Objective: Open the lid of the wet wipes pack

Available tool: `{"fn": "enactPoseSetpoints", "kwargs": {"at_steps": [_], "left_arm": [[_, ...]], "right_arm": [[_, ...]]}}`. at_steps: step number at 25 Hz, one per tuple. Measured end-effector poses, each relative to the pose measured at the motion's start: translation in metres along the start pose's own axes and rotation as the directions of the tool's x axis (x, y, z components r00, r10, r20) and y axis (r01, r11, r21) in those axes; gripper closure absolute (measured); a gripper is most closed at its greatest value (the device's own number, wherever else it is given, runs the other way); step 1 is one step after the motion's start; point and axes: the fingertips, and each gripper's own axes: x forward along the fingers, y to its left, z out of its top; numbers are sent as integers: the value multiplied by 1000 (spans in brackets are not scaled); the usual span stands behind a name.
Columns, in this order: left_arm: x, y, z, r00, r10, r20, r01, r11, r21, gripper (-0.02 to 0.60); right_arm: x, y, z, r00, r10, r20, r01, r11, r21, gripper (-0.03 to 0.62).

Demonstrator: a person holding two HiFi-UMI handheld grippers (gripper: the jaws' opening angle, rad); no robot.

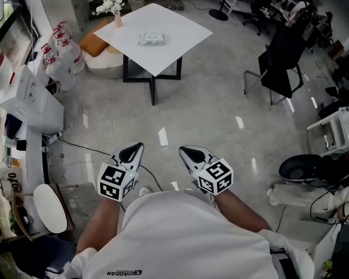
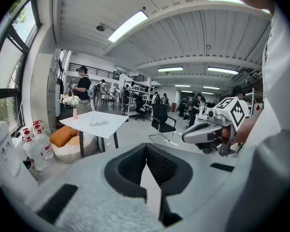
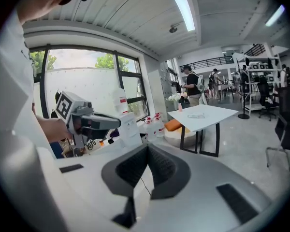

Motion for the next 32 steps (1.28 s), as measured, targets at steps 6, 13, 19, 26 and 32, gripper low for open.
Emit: {"fn": "enactPoseSetpoints", "kwargs": {"at_steps": [6,13,19,26,32], "left_arm": [[-24,27,-17,1000,-18,-24,17,1000,-20,574],[-36,43,-39,994,-73,-76,75,997,29,572],[-30,41,-45,988,-129,-82,127,991,-30,572],[1,56,-40,986,-137,-96,134,990,-33,573],[35,75,-26,986,-129,-107,122,990,-68,572]], "right_arm": [[27,37,-7,999,-13,-30,12,998,-55,588],[50,66,-21,997,-48,-61,48,999,-7,588],[57,65,-23,995,-66,-69,68,997,27,588],[74,36,-20,995,-76,-71,79,996,47,588],[99,-25,4,994,-87,-64,92,993,71,588]]}}
